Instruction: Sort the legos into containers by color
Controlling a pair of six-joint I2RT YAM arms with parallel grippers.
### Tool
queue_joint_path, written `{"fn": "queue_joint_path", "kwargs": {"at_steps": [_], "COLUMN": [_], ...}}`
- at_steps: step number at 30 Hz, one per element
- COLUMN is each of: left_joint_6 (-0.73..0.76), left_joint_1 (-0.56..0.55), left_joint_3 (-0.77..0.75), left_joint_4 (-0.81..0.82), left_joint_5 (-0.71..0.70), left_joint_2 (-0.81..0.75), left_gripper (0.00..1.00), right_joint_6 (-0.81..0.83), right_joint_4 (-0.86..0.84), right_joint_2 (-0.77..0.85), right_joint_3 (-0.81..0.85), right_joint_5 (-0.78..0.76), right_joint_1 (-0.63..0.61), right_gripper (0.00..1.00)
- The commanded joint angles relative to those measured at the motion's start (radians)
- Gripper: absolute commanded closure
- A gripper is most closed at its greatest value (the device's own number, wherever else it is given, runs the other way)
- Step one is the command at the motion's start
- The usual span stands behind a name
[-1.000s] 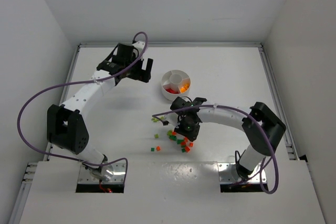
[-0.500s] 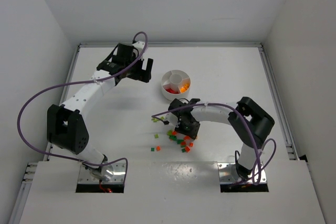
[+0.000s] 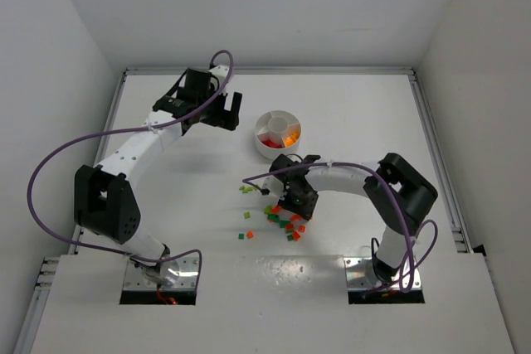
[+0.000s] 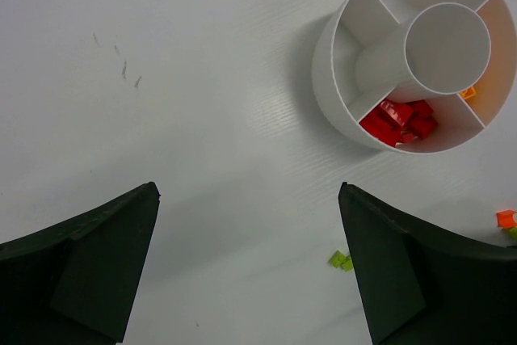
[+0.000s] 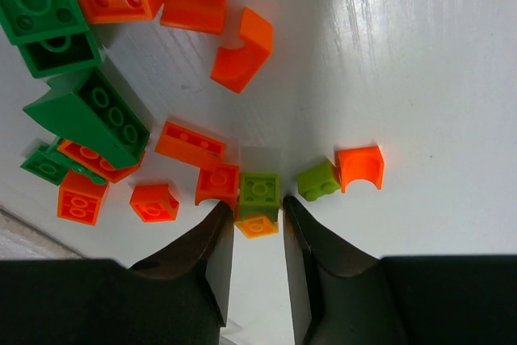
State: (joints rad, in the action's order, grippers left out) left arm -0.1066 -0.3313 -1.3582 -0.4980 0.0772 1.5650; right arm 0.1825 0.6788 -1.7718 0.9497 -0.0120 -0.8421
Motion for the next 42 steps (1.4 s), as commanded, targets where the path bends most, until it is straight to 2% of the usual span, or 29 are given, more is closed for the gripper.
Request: {"fn": "queue_joint_path", "kwargs": {"at_steps": [1,8,10,13,19,24,28,32,33,36,41,42], "left_joint_6": [-0.008,-0.008,-0.008,-0.008,-0.008,-0.008,0.001,0.001,0.001,0.001,0.001,0.001], "left_joint_1": [0.009,0.009,0.009,0.009,0.009,0.009,0.009,0.009,0.009,0.009,0.009,0.009], "left_joint_3": [0.001,0.001,0.001,0.001,0.001,0.001,0.001,0.010,0.010,0.010,0.010,0.010], "left_joint_4": [0.036,0.036,0.036,0.036,0.036,0.036,0.036,0.036,0.036,0.036,0.045,0.045], "left_joint_5": [0.001,0.001,0.001,0.010,0.010,0.010,0.001,0.001,0.001,0.001,0.001,0.001], "left_joint_2": [-0.017,-0.017,-0.017,-0.017,-0.017,-0.017,-0.026,-0.026,-0.026,-0.026,-0.036,-0.036], "left_gripper": [0.00,0.00,0.00,0.00,0.00,0.00,0.00,0.00,0.00,0.00,0.00,0.00], "right_joint_6": [0.015,0.026,0.026,0.026,0.026,0.026,0.026,0.035,0.047,0.048,0.048,0.034], "right_joint_4": [-0.016,-0.016,-0.016,-0.025,-0.025,-0.025,-0.016,0.016,0.016,0.057,0.094,0.094], "right_joint_2": [-0.028,-0.018,-0.018,-0.009,-0.018,-0.028,0.032,0.147,0.158,0.158,0.135,0.121], "right_joint_3": [-0.057,-0.086,-0.086,-0.095,-0.086,-0.086,-0.098,-0.062,-0.046,0.039,0.147,0.209], "right_joint_5": [-0.046,-0.026,-0.026,-0.026,-0.017,-0.017,-0.026,-0.026,-0.038,-0.048,0.010,0.033], "right_joint_1": [0.023,0.032,0.041,0.041,0.041,0.050,0.061,0.083,0.092,0.126,0.178,0.178], "right_gripper": [0.69,0.66,0.56,0.55,0.65,0.84,0.92,0.95,0.99,1.00,1.00,1.00]}}
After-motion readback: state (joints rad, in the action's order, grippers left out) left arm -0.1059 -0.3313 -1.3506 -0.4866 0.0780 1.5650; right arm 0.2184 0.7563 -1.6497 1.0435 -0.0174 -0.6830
